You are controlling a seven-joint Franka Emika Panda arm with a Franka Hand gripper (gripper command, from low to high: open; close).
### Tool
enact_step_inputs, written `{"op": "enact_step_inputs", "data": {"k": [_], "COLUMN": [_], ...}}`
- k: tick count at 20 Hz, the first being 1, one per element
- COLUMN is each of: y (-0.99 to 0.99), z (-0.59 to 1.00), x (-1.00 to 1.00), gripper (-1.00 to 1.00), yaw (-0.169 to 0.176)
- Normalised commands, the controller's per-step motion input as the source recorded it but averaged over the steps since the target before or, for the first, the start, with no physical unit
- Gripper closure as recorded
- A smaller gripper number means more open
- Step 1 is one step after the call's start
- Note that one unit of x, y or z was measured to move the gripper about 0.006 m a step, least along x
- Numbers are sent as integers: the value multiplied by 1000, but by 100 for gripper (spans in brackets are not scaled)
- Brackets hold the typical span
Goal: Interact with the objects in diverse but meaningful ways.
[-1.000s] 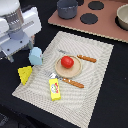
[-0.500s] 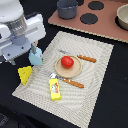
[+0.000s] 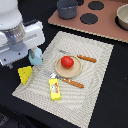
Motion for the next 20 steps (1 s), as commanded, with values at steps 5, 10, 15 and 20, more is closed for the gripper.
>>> {"op": "enact_step_inputs", "data": {"k": [5, 10, 15, 20], "y": [-310, -255, -185, -102], "z": [-150, -153, -126, -67], "x": [92, 101, 147, 292], "gripper": [-100, -100, -100, -100], "yaw": [-74, -81, -69, -94]}}
